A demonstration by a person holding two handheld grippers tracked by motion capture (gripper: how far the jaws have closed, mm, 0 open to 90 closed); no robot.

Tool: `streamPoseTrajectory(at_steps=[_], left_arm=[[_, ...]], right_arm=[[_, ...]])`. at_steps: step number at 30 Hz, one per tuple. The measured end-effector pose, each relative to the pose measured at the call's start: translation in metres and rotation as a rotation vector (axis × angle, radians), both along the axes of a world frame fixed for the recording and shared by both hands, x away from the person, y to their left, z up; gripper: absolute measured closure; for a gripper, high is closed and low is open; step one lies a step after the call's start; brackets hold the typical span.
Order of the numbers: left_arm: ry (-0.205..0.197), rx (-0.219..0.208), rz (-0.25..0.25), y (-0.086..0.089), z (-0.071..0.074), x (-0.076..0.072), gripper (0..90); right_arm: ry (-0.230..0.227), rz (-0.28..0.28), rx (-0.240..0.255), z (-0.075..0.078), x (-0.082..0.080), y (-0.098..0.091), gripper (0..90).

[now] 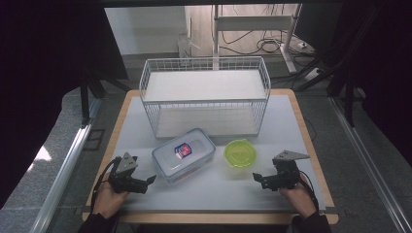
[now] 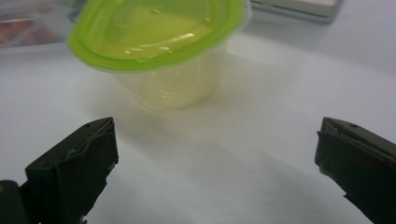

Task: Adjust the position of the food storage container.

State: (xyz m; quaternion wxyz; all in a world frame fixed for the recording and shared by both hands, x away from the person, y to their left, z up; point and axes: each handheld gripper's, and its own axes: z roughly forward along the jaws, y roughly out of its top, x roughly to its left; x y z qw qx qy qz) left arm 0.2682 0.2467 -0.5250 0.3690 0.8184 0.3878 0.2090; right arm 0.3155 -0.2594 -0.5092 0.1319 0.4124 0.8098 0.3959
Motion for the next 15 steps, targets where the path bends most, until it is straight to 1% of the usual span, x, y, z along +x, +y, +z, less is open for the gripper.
streamPoseTrajectory(at_steps=[1,2,3,4,7,9,13,15], left_arm=[[0.0,0.0,0.0,0.0,0.0,0.0,1.3],[0.011,-0.013,-0.006,0.0002,-0.001,0.0004,1.3],[0.011,-0.013,-0.006,0.0002,-0.001,0.0004,1.3],[0.012,-0.027,-0.012,0.0,-0.0015,0.0006,1.3],[0.013,-0.04,-0.018,0.0002,-0.0019,0.0009,1.3],[0.017,-0.039,-0.021,0.0004,-0.0023,0.0013,1.3],[0.014,-0.045,-0.02,0.0002,-0.0023,0.0012,1.3],[0.013,-0.044,-0.019,0.0003,-0.0023,0.0012,1.3]], right_arm=[[0.005,-0.006,-0.007,-0.0012,0.0006,-0.0002,0.0],[0.011,-0.012,-0.019,-0.0029,0.0013,0.0,0.0],[0.011,-0.012,-0.019,-0.0029,0.0013,0.0,0.0],[0.01,-0.011,-0.034,-0.0041,0.0017,0.0011,0.0],[0.004,-0.004,-0.041,-0.0036,0.0014,0.0027,0.0],[0.005,0.002,-0.049,-0.0033,0.0013,0.0031,0.0],[0.016,0.015,-0.043,-0.0034,0.002,0.0022,0.0],[0.008,0.021,-0.042,-0.0023,0.0022,0.0019,0.0]])
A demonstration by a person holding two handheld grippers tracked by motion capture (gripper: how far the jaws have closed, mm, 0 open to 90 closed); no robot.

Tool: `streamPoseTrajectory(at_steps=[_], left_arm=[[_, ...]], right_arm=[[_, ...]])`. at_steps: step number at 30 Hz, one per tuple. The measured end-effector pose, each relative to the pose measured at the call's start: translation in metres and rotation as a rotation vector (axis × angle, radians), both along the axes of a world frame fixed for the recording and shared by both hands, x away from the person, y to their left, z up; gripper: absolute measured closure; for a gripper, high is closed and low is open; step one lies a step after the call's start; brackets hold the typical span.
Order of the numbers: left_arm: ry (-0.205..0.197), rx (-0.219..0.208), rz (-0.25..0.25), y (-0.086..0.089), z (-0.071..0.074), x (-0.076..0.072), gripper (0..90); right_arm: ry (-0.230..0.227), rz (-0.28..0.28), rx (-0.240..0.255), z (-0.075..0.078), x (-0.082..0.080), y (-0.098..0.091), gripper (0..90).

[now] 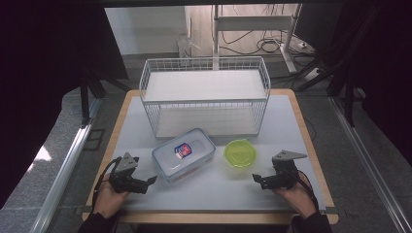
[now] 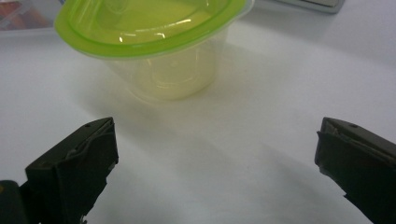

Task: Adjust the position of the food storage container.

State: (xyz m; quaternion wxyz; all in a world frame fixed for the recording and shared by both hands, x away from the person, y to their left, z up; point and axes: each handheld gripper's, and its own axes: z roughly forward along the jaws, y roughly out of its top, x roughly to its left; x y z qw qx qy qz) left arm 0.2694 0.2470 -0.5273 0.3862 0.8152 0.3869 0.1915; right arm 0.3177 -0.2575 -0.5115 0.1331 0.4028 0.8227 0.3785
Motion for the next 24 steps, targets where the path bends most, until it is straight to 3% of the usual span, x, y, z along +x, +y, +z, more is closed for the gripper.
streamPoseTrajectory(at_steps=[8,14,15,16,17,19,22,23,24], left_arm=[[0.013,-0.026,0.016,0.001,0.002,0.0,1.4],[0.017,-0.034,0.03,0.002,0.003,0.0,1.4],[0.014,-0.032,0.033,0.002,0.003,0.0,1.5],[0.014,-0.032,0.033,0.002,0.003,0.0,1.6],[0.012,-0.03,0.036,0.002,0.003,-0.001,1.6],[0.011,-0.03,0.038,0.002,0.003,-0.001,1.6],[0.011,-0.028,0.041,0.002,0.003,-0.001,2.0],[0.009,-0.028,0.044,0.002,0.003,-0.001,2.2],[0.009,-0.028,0.044,0.002,0.003,-0.001,2.2]], right_arm=[[0.006,0.019,-0.001,0.006,-0.001,0.002,0.2],[0.001,0.013,-0.002,0.012,-0.003,0.003,8.7],[-0.011,0.012,0.002,0.016,-0.003,0.003,16.5],[-0.011,0.012,0.002,0.016,-0.003,0.003,16.5],[-0.007,0.02,0.014,0.021,-0.004,0.003,25.5],[-0.011,0.026,0.017,0.023,-0.004,0.003,30.3],[-0.008,0.058,0.036,0.029,-0.003,0.006,48.0],[-0.014,0.082,0.046,0.033,-0.003,0.009,58.0],[-0.014,0.082,0.046,0.033,-0.003,0.009,58.0]])
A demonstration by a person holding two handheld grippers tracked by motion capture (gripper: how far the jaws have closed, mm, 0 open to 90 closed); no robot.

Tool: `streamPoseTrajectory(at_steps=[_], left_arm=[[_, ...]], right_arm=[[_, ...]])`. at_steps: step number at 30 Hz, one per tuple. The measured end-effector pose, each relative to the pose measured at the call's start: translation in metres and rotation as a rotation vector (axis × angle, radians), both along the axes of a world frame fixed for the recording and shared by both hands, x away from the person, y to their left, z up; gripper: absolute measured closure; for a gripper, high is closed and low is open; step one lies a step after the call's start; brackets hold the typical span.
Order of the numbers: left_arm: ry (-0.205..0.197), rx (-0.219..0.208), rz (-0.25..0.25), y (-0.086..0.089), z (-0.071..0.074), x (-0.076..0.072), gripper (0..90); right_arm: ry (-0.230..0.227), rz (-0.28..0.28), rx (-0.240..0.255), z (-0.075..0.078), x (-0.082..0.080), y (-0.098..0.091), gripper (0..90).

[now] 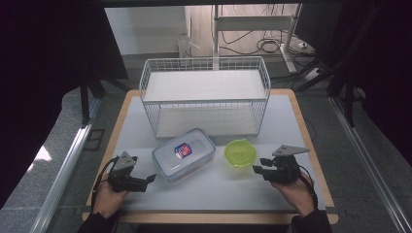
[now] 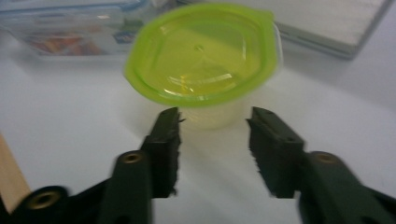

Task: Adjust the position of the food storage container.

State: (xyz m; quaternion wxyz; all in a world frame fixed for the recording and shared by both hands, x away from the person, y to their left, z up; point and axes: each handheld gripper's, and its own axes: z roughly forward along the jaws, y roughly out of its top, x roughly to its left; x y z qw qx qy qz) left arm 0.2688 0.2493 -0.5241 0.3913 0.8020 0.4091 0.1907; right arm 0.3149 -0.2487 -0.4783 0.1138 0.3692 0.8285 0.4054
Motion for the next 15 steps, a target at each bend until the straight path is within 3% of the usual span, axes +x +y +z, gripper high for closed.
streamPoseTrajectory(at_steps=[2,4,5,7,11,15], left_arm=[[-0.001,0.002,0.004,0.0,0.0,0.0,2.3],[-0.002,0.003,0.006,0.0,0.0,0.0,2.4],[-0.002,0.004,0.008,0.0,0.0,0.0,2.5],[-0.002,0.007,0.01,0.0,0.0,0.0,2.6],[0.0,0.015,0.009,-0.001,0.0,0.001,2.8],[0.0,0.026,0.009,-0.002,-0.001,0.0,3.0]], right_arm=[[-0.023,0.015,-0.014,0.007,0.001,0.006,70.6],[-0.027,0.018,-0.011,0.009,0.002,0.009,74.6],[-0.024,0.035,-0.007,0.012,0.004,0.014,82.1],[-0.03,0.052,-0.017,0.015,0.007,0.021,87.7],[-0.04,0.084,-0.022,0.019,0.014,0.033,89.6],[-0.062,0.143,-0.052,0.023,0.031,0.066,89.6]])
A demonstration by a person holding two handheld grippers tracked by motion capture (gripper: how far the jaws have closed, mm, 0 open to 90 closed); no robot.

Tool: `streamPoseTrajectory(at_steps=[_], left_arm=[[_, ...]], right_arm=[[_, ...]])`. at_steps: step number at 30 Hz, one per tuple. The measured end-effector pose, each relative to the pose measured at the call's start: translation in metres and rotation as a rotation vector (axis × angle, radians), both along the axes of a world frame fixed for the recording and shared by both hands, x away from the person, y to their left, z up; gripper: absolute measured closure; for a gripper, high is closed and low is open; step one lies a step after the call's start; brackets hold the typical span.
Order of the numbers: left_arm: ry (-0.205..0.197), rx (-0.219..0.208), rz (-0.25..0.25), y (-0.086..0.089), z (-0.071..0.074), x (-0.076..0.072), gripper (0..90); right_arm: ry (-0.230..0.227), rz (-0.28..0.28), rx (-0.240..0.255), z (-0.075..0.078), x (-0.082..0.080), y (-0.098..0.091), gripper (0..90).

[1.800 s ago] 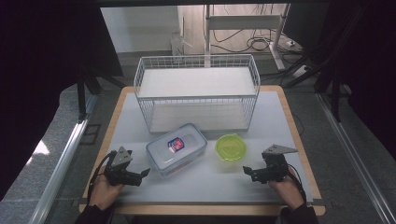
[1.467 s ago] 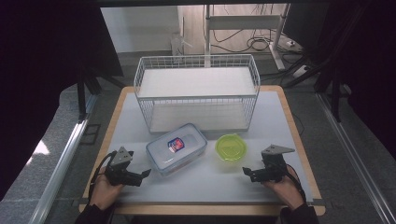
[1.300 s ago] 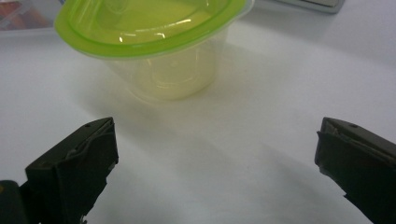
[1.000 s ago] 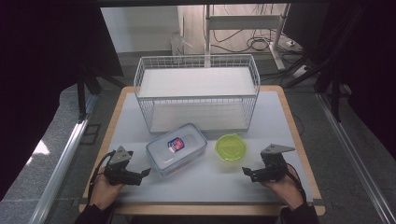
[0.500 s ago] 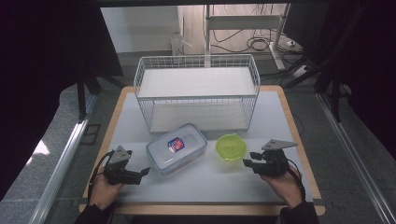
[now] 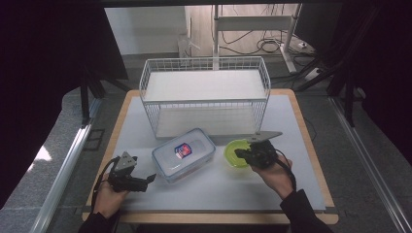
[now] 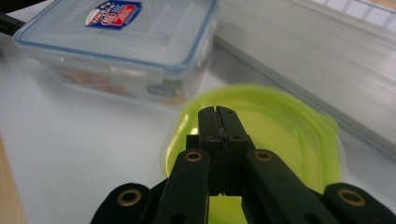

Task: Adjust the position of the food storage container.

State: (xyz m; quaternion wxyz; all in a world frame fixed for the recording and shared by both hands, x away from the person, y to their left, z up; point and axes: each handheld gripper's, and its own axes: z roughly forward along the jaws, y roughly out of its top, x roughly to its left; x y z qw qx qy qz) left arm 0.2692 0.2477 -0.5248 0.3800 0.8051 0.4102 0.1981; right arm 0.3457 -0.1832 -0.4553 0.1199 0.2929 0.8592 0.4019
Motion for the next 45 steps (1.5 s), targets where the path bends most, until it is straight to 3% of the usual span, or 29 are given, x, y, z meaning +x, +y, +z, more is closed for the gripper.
streamPoseTrajectory(at_steps=[5,12,20,33,45], left_arm=[[0.001,-0.01,-0.003,0.001,0.0,0.0,3.1],[0.004,-0.006,-0.007,0.0,0.0,0.0,3.2],[0.004,-0.002,-0.012,-0.001,0.0,0.0,3.3],[0.005,0.001,-0.015,-0.001,0.0,0.0,3.3],[0.005,-0.01,-0.012,-0.001,0.001,0.0,3.3]], right_arm=[[-0.004,0.034,-0.028,-0.002,0.012,0.023,89.7],[0.027,0.059,-0.051,-0.013,0.03,0.05,89.7],[0.03,0.071,-0.089,-0.018,0.031,0.054,89.8],[0.044,0.031,-0.091,-0.016,0.025,0.029,89.8],[0.054,-0.05,-0.08,-0.014,0.012,-0.012,89.8]])
